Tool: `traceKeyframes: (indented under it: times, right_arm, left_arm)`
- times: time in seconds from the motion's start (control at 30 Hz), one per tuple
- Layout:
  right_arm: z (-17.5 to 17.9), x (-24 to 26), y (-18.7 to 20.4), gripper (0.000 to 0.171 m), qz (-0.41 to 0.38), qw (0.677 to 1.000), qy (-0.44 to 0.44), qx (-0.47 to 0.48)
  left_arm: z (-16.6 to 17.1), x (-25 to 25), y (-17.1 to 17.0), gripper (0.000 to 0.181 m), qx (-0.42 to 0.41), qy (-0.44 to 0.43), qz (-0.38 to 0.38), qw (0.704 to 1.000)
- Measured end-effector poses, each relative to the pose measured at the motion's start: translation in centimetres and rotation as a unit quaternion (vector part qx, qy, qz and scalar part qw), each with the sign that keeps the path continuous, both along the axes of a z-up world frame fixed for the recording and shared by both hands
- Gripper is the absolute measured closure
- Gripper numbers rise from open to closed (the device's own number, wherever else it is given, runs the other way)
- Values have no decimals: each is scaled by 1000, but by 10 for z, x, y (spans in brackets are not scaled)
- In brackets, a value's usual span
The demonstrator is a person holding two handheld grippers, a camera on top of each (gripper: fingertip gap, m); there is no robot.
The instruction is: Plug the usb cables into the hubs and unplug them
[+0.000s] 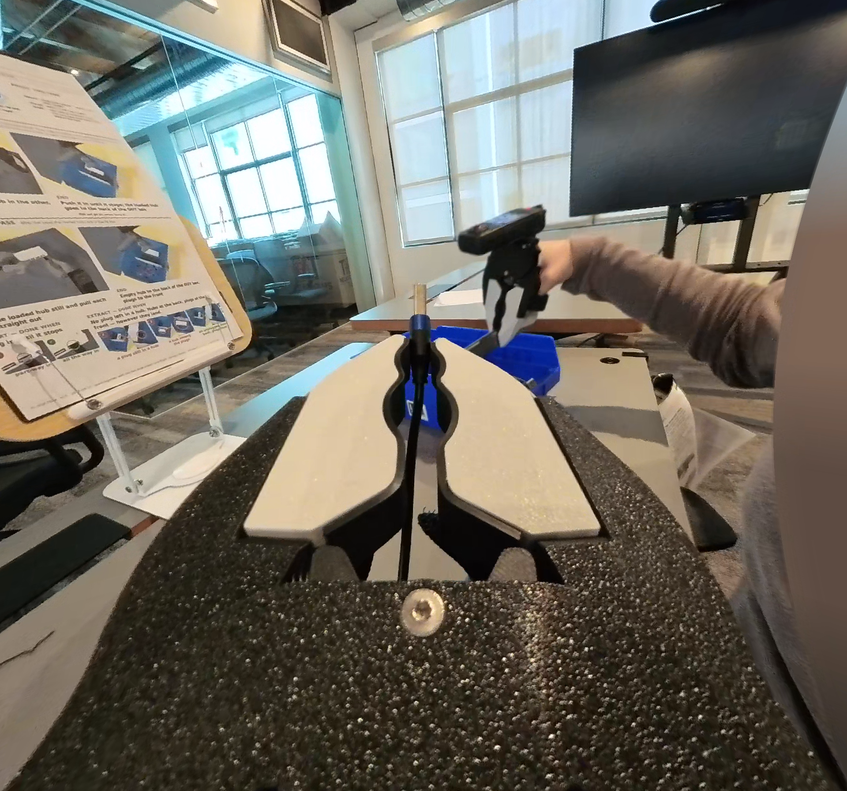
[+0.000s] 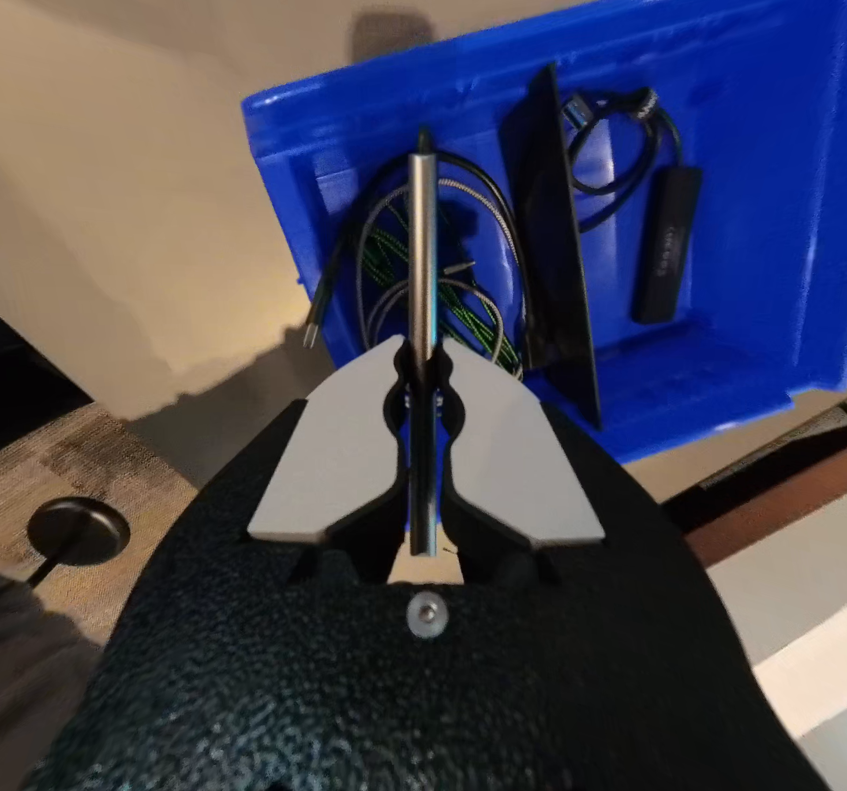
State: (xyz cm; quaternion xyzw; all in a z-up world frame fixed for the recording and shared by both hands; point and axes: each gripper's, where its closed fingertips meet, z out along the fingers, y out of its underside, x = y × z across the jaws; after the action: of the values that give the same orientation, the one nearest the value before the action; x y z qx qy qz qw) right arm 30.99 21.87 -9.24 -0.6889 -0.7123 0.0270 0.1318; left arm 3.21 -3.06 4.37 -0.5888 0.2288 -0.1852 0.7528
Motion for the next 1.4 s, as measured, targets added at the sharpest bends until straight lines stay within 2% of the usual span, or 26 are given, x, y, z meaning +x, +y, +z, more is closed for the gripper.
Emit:
traceKeyframes:
  times: [0.03, 0.13, 0.33, 0.53, 0.67, 0.8, 0.87, 0.97, 1.03, 1.13, 1.27, 1.4]
  right_arm:
    - [-7, -3, 2, 162, 3, 1000, -8, -1]
    - [-28, -6, 9, 162, 11, 999, -32, 5]
    - [-63, -1, 10, 162, 2, 999, -23, -29]
    - [-66, 1, 5, 162, 1, 999, 5, -38]
    - [-41, 4, 6, 162, -6, 999, 38, -34]
    - [30, 4, 45, 162, -45, 987, 148, 46]
    - [57, 8, 70, 162, -54, 982, 151, 104]
    - [78, 8, 104, 162, -55, 979, 98, 172]
    - [72, 9, 122, 162, -53, 979, 13, 195]
    - [40, 1, 138, 162, -36, 979, -92, 178]
    - [-8, -22, 143, 162, -39, 988, -98, 116]
    - [-32, -38, 144, 158, -71, 994, -34, 81]
  left_arm:
    - [0, 0, -1, 174, 0, 0, 0, 1000]
    - [1, 2, -3, 174, 1, 4, -3, 1000]
    - [-2, 4, -4, 174, 0, -1, -22, 1000]
    - [-7, 6, -2, 174, -4, -8, -32, 999]
    - [-8, 6, -1, 173, -7, -10, -34, 999]
    - [-8, 8, 1, 174, -10, -16, -40, 999]
    - [-8, 10, 2, 174, -12, -18, -45, 999]
    - [-8, 14, 5, 174, -14, -15, -44, 999]
    - [-8, 15, 6, 174, -15, -16, -45, 999]
    - [-8, 18, 9, 174, -15, -23, -52, 998]
    - [-6, 18, 11, 173, -12, -44, -65, 997]
    - [-3, 13, 9, 174, -3, -80, -80, 994]
